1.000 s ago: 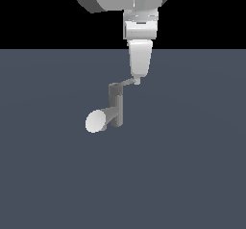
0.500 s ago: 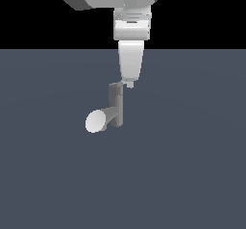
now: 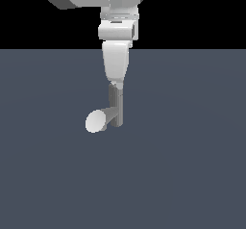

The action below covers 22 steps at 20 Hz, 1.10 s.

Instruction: Turn on the faucet by rotating a designated handle.

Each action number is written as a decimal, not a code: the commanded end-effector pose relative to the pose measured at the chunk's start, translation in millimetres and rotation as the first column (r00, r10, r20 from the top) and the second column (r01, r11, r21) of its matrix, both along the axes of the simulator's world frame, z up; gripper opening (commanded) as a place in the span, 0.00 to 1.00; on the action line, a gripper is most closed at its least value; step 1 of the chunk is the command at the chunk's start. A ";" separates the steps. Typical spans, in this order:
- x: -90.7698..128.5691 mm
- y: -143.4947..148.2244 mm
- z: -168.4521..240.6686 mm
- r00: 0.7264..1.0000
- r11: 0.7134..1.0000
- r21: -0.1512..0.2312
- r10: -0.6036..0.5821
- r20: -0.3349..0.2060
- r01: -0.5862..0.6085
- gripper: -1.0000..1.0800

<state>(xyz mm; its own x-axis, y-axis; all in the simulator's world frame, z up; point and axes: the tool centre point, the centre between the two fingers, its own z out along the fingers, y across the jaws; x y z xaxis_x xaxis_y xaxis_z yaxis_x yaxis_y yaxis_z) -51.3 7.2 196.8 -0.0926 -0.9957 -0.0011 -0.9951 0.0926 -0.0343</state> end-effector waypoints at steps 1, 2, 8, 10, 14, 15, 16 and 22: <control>-8.2 32.3 -11.3 0.999 0.999 0.002 0.033 -0.025 -0.033 0.00; -9.3 38.6 -12.3 0.999 0.999 0.002 0.034 -0.028 -0.034 0.00; 3.5 29.6 -2.8 1.000 1.000 0.005 -0.009 -0.006 0.009 0.00; 7.9 38.2 -4.1 1.000 1.000 0.005 -0.004 -0.010 0.004 0.00; 16.3 55.4 -6.8 1.000 1.000 0.004 0.007 -0.016 -0.007 0.00; 18.3 59.6 -7.5 1.000 1.000 0.004 0.009 -0.018 -0.009 0.00; 20.3 63.8 -8.2 1.000 1.000 0.004 0.012 -0.019 -0.012 0.00; 32.1 88.7 -12.2 0.999 1.000 0.003 0.027 -0.028 -0.027 0.00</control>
